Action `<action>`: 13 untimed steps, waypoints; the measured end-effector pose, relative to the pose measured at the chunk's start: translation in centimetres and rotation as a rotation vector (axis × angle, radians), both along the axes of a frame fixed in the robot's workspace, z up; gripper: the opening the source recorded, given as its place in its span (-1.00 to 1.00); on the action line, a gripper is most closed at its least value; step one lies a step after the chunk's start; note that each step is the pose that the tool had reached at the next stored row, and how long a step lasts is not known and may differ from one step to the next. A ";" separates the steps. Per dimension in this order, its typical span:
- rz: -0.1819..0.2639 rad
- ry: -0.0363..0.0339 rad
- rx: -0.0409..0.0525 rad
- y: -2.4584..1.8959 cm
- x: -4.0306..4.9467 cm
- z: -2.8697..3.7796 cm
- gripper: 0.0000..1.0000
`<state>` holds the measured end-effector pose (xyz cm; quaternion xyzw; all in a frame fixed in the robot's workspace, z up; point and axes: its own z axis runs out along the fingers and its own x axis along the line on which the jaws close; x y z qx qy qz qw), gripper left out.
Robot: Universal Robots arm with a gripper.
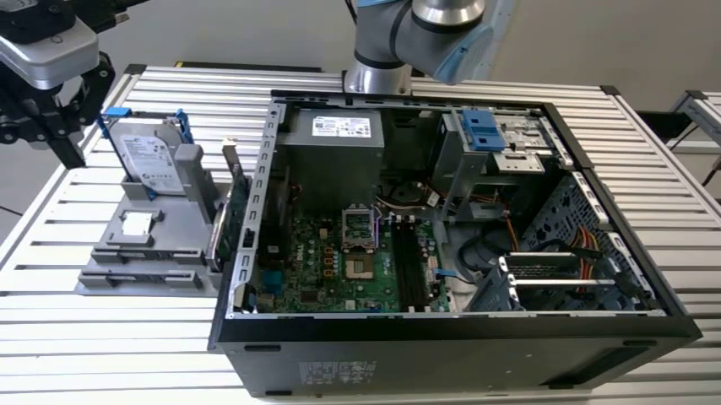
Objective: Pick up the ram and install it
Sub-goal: 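Pick up the ram and move it above insertion slot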
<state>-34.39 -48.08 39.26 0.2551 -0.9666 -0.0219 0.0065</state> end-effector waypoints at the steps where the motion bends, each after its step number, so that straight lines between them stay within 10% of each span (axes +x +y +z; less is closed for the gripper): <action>1: 0.008 0.0000 0.0000 0.00 0.00 0.00 -1.00; 13: 0.115 0.0000 -0.0003 0.00 0.00 0.00 -1.00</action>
